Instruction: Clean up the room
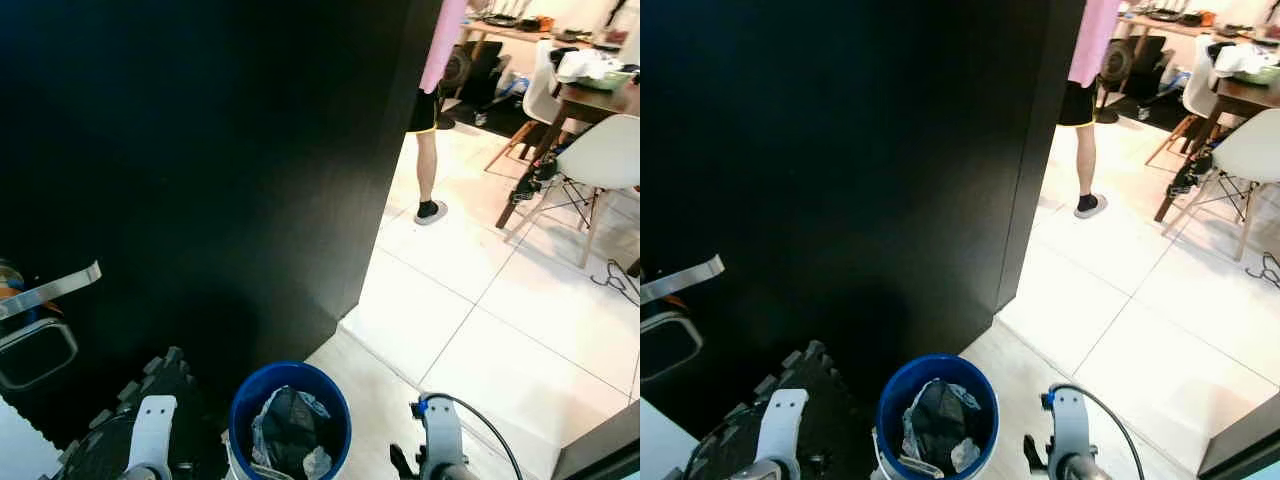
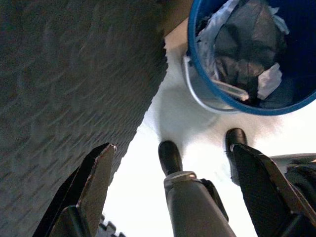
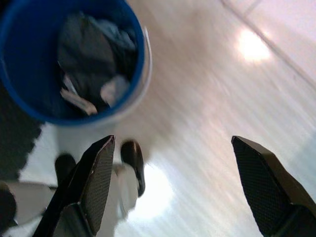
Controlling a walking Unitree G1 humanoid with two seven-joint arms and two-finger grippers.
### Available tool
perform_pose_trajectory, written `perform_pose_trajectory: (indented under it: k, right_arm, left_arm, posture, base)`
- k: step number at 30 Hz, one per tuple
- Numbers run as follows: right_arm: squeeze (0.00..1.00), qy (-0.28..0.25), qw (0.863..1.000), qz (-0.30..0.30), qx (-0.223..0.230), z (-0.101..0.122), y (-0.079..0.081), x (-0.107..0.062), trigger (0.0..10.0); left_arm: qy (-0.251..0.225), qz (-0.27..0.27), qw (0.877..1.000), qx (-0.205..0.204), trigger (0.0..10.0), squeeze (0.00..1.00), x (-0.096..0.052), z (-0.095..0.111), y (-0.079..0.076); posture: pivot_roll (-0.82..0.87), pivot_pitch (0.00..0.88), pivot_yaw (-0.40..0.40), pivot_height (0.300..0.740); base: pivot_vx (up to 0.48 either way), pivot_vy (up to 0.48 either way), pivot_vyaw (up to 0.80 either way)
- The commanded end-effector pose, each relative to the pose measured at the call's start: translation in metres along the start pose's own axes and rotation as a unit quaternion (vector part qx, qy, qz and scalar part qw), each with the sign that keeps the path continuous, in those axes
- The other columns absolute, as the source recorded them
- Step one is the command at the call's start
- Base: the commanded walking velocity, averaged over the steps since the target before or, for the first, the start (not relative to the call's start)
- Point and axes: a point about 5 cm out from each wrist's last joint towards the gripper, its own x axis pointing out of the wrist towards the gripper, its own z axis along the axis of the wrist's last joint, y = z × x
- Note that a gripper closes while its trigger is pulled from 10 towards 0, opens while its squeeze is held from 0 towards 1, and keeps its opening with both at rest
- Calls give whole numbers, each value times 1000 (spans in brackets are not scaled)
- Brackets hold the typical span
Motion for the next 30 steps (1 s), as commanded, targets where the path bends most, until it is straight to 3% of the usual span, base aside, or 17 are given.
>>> perform_pose_trajectory:
  k: [1, 2, 6, 19, 30]
  right_arm:
    - [0, 42, 999, -13, -2, -22, -6, -5, 10000]
    - [0, 72, 997, -20, -19, -39, -10, -9, 10000]
    - [0, 104, 993, -24, -44, -56, -14, -14, 10000]
    - [0, 111, 992, -22, -63, -58, -10, -14, 10000]
    - [0, 124, 989, -14, -73, -61, -5, -14, 10000]
  left_arm:
    - [23, 1, 1000, 5, 10000, 0, -1, -11, 0]
    - [24, 1, 1000, 8, 10000, 0, -1, -11, -1]
    - [27, 0, 1000, 15, 10000, 0, -1, -12, -1]
    - [25, 0, 999, 31, 10000, 0, -1, -10, 1]
    - [24, -1, 999, 39, 10000, 0, -1, -8, 3]
  posture:
    - [91, 15, -49, 730]
    - [91, 14, -48, 730]
    - [92, 9, -47, 730]
    - [101, 0, -36, 730]
    - [105, 0, -27, 730]
  base:
    - [-480, 0, 0]
    - [-480, 0, 0]
    - [-480, 0, 0]
    - [-480, 0, 0]
    - [-480, 0, -737]
